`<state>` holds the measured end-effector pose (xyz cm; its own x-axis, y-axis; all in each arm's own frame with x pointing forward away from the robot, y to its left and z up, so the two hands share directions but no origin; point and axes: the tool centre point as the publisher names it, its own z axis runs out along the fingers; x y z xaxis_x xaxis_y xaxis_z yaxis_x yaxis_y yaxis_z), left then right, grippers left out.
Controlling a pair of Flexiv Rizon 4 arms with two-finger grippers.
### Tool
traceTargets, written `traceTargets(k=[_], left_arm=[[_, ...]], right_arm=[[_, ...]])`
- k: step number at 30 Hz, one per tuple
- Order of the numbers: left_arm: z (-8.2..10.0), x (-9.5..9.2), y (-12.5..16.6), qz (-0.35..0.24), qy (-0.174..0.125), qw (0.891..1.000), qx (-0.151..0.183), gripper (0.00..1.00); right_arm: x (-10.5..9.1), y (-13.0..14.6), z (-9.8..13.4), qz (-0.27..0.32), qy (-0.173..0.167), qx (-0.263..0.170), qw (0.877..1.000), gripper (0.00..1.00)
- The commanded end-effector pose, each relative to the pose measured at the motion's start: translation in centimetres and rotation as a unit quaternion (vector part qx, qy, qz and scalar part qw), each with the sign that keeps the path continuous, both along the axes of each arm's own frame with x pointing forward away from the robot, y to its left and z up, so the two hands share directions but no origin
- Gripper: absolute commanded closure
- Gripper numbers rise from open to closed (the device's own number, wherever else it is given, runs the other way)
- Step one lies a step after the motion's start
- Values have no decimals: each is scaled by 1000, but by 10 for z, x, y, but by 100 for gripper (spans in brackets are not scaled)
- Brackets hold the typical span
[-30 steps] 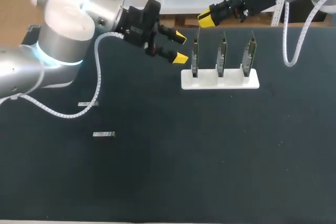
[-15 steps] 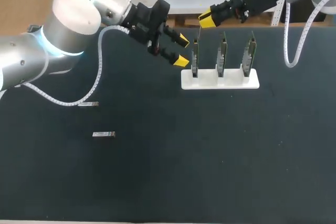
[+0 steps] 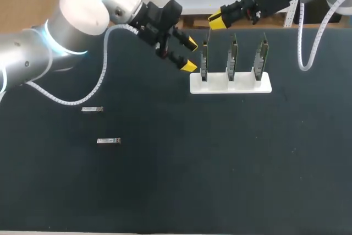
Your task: Pick up the optical module with the left hand, and insert it into the network port with the right hand.
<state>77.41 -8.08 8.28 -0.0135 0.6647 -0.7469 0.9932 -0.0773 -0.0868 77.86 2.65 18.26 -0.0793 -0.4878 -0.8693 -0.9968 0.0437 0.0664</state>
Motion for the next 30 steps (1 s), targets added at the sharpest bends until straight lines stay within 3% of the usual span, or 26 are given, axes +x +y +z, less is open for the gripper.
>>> traceTargets(k=[1,30], left_arm=[[1,3,0,1,0,1000,3,0],[2,2,-3,-6,-3,1000,10,0]], right_arm=[[-2,0,0,-2,-1,-2,1000,100],[2,9,5,18,-22,-14,1000,100]])
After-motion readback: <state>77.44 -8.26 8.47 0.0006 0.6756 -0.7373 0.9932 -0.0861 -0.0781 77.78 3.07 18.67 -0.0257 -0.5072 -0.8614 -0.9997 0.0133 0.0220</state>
